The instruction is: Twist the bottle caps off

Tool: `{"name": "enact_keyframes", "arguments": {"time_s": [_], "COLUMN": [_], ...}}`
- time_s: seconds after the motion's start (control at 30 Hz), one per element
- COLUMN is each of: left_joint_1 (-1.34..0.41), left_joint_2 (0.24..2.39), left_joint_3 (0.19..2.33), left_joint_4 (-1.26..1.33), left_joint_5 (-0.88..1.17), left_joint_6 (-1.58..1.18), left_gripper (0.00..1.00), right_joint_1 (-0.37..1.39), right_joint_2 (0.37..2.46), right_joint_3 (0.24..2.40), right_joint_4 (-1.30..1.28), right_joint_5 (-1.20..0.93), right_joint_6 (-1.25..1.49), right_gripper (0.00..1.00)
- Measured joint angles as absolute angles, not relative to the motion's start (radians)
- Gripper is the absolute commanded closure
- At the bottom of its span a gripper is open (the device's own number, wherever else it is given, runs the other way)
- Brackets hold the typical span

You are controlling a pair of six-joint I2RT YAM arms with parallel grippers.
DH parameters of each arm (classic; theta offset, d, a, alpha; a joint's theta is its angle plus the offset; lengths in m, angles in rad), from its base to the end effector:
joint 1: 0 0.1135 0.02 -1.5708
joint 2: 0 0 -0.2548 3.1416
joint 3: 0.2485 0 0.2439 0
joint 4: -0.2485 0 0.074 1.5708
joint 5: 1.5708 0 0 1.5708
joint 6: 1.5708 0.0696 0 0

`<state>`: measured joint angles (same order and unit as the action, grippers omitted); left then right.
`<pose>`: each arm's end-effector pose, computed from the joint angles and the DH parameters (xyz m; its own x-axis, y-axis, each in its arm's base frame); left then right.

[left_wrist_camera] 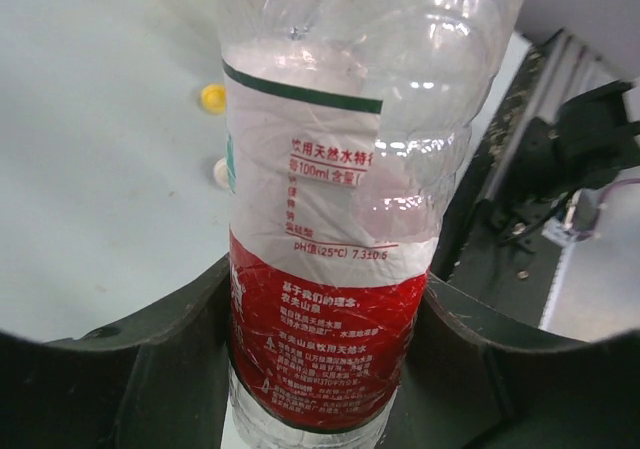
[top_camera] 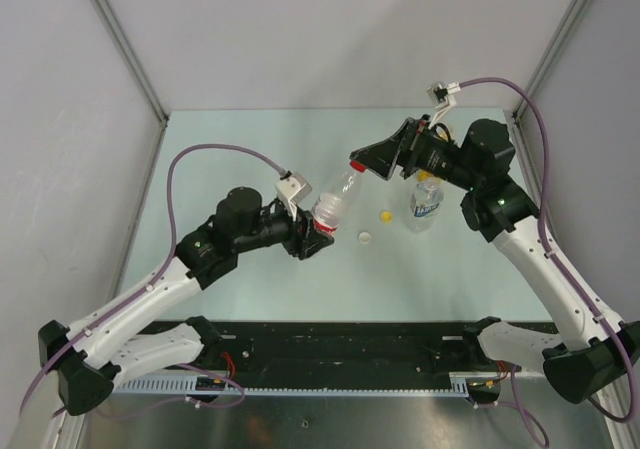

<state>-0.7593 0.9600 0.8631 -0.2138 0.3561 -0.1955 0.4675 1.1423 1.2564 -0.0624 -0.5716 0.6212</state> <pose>0.1628 -0.1880 0.3165 -0.3896 0.1188 -0.9133 0.8260 0.4836 -0.2895 0.2281 0.1573 0.4386 -0.4638 0.3142 -0.8284 -0.7272 0.3990 0.5585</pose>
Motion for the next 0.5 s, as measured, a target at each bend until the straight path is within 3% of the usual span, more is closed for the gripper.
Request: {"name": "enact_keyframes", "arguments": {"time_s": [0.5], "left_joint_1": [-0.992], "left_joint_2": [0.972], "left_joint_3": [0.886], "left_joint_4": [-0.466], "left_joint_5": [-0.128], "left_joint_6": [-0.013], "left_gripper": [0.56], "right_joint_1": [0.406], "right_joint_2": [1.179], "right_joint_3": [1.256], "right_joint_4": [-0.146], "right_joint_5": [-0.562], "right_joint_6": [0.628], "right_gripper": [0.01]}}
